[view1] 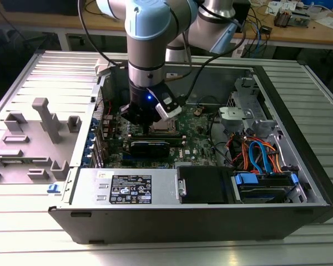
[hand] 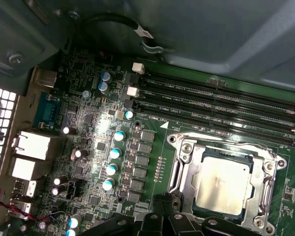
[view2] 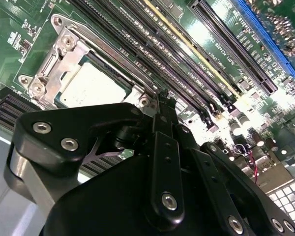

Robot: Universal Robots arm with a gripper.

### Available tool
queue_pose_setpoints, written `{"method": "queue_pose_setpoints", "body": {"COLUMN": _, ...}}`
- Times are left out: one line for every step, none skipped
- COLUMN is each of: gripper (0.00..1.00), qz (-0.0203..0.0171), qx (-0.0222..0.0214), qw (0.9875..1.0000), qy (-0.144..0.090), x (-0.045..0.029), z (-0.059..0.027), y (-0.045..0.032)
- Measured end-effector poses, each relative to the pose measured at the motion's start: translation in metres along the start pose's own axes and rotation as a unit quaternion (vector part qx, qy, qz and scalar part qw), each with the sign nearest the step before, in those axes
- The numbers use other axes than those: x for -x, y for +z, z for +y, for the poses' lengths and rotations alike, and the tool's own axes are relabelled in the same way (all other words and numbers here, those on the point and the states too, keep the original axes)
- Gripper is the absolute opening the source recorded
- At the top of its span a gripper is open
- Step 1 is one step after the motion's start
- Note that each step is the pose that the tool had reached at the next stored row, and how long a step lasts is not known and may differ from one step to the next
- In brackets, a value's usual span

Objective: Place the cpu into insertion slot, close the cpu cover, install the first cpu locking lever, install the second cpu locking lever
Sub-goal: 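Install the second cpu locking lever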

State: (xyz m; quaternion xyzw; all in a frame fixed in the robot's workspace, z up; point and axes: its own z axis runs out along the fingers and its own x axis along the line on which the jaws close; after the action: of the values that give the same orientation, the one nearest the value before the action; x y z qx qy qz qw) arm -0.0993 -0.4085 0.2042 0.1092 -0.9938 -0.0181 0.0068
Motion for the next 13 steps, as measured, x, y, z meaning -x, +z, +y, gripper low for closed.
{"method": "queue_pose_setpoints", "body": {"gripper": 0.11, "qz": 0.0001, "qx": -0.0002, "qw": 1.0000, "qy": -0.001, "x": 0.0000, "z": 0.0000, "y": 0.0004}}
{"method": "queue_pose_setpoints", "body": {"gripper": 0.11, "qz": 0.0002, "qx": -0.0001, "qw": 1.0000, "qy": -0.002, "x": 0.0000, "z": 0.0001, "y": 0.0007}}
{"method": "queue_pose_setpoints", "body": {"gripper": 0.11, "qz": 0.0003, "qx": 0.0001, "qw": 1.0000, "qy": -0.003, "x": 0.0000, "z": 0.0001, "y": 0.0009}}
{"method": "queue_pose_setpoints", "body": {"gripper": 0.11, "qz": 0.0003, "qx": 0.0002, "qw": 1.0000, "qy": -0.004, "x": 0.0000, "z": 0.0001, "y": 0.0010}}
{"method": "queue_pose_setpoints", "body": {"gripper": 0.11, "qz": 0.0002, "qx": 0.0003, "qw": 1.0000, "qy": -0.004, "x": 0.0000, "z": 0.0002, "y": 0.0013}}
{"method": "queue_pose_setpoints", "body": {"gripper": 0.11, "qz": 0.0002, "qx": 0.0003, "qw": 1.0000, "qy": -0.004, "x": 0.0000, "z": 0.0002, "y": 0.0014}}
{"method": "queue_pose_setpoints", "body": {"gripper": 0.11, "qz": 0.0002, "qx": 0.0003, "qw": 1.0000, "qy": -0.005, "x": 0.0000, "z": 0.0002, "y": 0.0016}}
{"method": "queue_pose_setpoints", "body": {"gripper": 0.11, "qz": 0.0002, "qx": 0.0002, "qw": 1.0000, "qy": -0.005, "x": 0.0000, "z": 0.0001, "y": 0.0018}}
{"method": "queue_pose_setpoints", "body": {"gripper": 0.11, "qz": 0.0002, "qx": 0.0002, "qw": 1.0000, "qy": -0.005, "x": 0.0000, "z": 0.0002, "y": 0.0019}}
{"method": "queue_pose_setpoints", "body": {"gripper": 0.11, "qz": 0.0003, "qx": 0.0000, "qw": 1.0000, "qy": -0.005, "x": 0.0001, "z": 0.0002, "y": 0.0020}}
{"method": "queue_pose_setpoints", "body": {"gripper": 0.11, "qz": 0.0004, "qx": -0.0007, "qw": 1.0000, "qy": -0.005, "x": 0.0001, "z": 0.0003, "y": 0.0021}}
{"method": "queue_pose_setpoints", "body": {"gripper": 0.11, "qz": 0.0005, "qx": -0.0014, "qw": 1.0000, "qy": -0.005, "x": 0.0001, "z": 0.0003, "y": 0.0023}}
{"method": "queue_pose_setpoints", "body": {"gripper": 0.11, "qz": 0.0007, "qx": -0.0025, "qw": 1.0000, "qy": -0.005, "x": 0.0001, "z": 0.0003, "y": 0.0023}}
